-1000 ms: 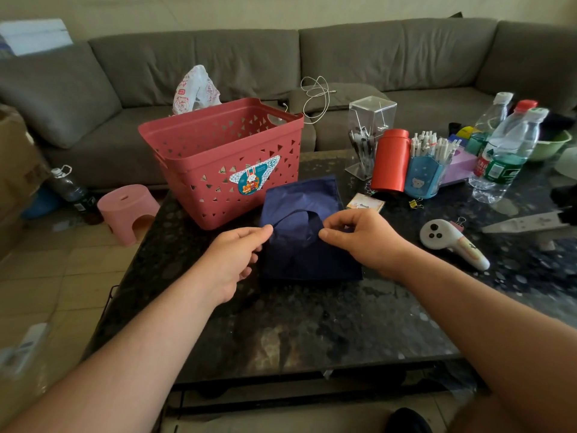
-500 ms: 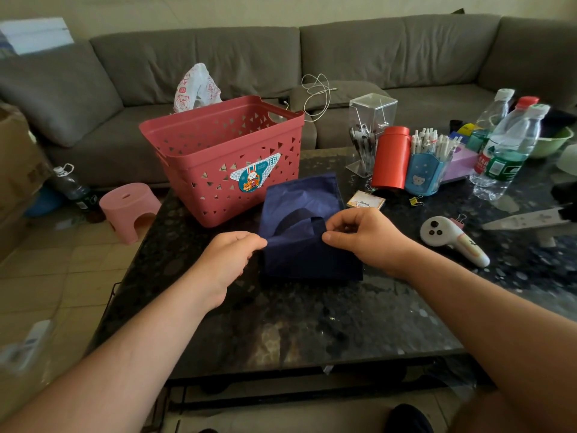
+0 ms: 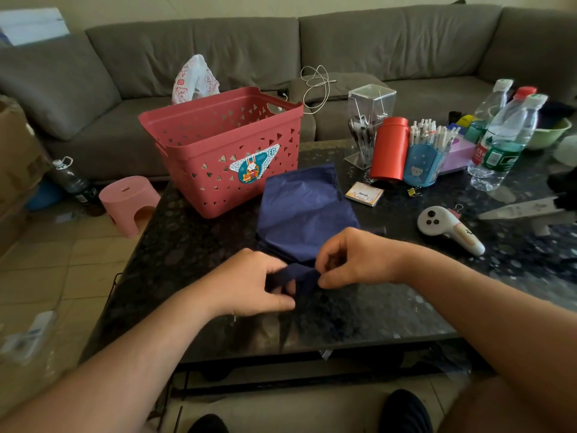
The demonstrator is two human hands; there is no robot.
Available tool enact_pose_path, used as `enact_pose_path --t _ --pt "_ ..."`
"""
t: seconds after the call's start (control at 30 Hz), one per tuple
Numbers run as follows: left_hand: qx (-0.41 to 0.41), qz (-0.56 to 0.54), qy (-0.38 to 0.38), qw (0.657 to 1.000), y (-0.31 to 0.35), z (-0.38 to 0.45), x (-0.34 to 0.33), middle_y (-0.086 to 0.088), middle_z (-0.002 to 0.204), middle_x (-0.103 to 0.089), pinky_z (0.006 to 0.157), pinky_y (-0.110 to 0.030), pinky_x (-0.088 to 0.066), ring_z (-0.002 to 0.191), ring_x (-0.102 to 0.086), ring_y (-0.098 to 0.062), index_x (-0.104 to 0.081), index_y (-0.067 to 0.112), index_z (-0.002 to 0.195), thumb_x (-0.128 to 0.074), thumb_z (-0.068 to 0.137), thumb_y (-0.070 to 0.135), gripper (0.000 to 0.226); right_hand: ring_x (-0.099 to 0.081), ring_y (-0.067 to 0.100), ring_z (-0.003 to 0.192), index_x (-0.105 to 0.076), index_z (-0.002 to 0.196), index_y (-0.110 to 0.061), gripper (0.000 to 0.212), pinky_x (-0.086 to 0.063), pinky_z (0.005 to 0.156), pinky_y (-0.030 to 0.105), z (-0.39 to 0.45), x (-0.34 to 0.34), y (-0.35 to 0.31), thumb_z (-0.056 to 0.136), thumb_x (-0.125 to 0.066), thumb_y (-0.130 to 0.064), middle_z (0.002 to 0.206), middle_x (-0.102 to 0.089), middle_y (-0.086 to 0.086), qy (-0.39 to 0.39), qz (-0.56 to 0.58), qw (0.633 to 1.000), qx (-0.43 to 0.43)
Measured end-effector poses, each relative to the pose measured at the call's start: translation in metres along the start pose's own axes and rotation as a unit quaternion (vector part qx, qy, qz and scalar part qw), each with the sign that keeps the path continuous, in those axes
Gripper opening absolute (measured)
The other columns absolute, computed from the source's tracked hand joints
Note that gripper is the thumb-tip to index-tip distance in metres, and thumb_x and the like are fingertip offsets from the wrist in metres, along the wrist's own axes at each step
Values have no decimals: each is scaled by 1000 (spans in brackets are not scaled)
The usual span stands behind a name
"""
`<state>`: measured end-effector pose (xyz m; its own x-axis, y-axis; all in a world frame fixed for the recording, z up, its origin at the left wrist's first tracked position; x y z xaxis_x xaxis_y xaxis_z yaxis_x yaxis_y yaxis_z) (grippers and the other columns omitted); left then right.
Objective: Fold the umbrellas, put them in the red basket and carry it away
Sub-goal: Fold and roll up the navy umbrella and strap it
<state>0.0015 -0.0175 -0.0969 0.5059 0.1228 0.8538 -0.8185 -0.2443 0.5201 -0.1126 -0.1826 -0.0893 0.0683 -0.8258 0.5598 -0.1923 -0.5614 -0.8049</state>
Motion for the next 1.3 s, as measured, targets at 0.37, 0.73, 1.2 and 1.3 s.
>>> enact_pose_path --t 0.37,0.73,1.2,1.3 --pt "179 -109 -492 845 6 -45 -58 -6 119 -74 83 -25 -60 105 -70 -21 -65 16 141 -70 99 9 43 -67 7 77 -79 100 -30 15 -55 76 25 -7 -30 35 85 -79 -28 84 -75 -16 -211 -164 956 -124" --pt "301 -202 -93 927 -54 -15 -41 -3 87 -66 54 -24 -53 61 -65 -9 -72 10 98 -80 92 38 30 -66 18 60 -72 84 -17 36 -46 60 25 -24 5 78 91 -70 -53 71 -73 0 -164 -167 909 -344" --pt "339 -293 -66 892 -51 -32 -63 11 58 -47 43 -18 -36 45 -42 -3 -61 23 74 -79 93 33 28 -49 12 44 -59 77 -16 26 -30 42 19 -26 -21 82 91 -79 -21 56 -52 -1 -27 120 929 -349" --pt "345 -320 -28 882 -51 -37 -66 7 65 -49 43 -17 -35 45 -42 -3 -68 22 89 -82 91 31 17 -44 11 47 -54 74 -20 31 -29 44 19 -36 -35 84 92 -78 -27 59 -47 -3 -63 150 913 -375"
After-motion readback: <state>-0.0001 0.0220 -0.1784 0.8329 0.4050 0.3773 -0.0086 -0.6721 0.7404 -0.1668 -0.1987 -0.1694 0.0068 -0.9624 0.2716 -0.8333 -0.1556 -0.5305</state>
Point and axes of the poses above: each hand's wrist, its own z-axis towards the middle knuckle, its own x-axis out of the back of the hand, y = z × x, the point moved 5 cm from there along z, towards the middle knuckle
